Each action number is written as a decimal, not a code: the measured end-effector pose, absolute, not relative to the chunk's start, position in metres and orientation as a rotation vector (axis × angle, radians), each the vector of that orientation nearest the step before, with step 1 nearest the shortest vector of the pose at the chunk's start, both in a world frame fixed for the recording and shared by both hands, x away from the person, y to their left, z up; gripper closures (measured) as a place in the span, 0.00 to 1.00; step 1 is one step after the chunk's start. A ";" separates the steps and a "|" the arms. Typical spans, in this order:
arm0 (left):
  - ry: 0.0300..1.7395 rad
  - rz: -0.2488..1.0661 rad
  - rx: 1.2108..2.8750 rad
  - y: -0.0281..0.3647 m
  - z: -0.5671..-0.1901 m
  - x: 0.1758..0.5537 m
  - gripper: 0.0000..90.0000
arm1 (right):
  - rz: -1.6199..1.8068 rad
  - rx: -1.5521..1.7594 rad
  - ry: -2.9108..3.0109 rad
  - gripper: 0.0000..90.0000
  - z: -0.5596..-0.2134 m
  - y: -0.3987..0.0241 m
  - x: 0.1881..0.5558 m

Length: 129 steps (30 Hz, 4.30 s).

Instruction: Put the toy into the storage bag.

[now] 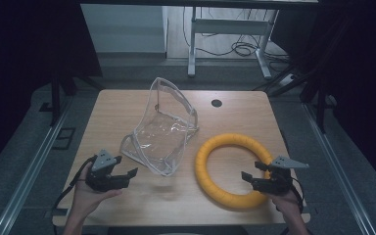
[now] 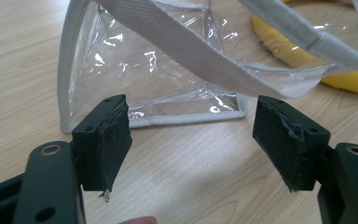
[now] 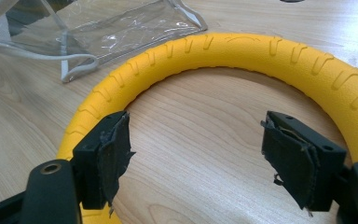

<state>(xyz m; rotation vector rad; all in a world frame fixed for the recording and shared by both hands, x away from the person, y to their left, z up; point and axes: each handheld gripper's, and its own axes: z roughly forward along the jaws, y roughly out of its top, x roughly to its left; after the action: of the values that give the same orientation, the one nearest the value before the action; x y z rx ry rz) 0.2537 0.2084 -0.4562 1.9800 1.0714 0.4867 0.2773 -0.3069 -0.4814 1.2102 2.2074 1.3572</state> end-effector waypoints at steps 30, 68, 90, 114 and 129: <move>1.013 0.333 2.055 0.218 -0.467 0.235 0.23 | 1.165 1.078 2.489 0.27 -0.449 -0.283 0.288; 1.002 0.339 2.096 0.216 -0.472 0.229 0.22 | 0.404 0.626 3.078 0.30 -0.490 -0.183 0.293; 0.993 0.341 2.096 0.217 -0.471 0.227 0.21 | 0.191 0.552 3.144 0.56 -0.498 -0.166 0.296; 1.007 0.355 2.055 0.225 -0.469 0.227 0.21 | 1.006 0.868 2.940 0.57 -0.418 -0.233 0.329; 1.008 0.366 2.046 0.226 -0.468 0.226 0.21 | 1.325 0.858 2.699 0.57 -0.377 -0.253 0.329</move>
<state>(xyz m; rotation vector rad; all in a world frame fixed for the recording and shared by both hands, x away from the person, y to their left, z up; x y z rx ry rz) 0.2259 0.2261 -0.4682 2.0462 1.0079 0.3657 0.3291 -0.2526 -0.3774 0.8580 2.6988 1.3248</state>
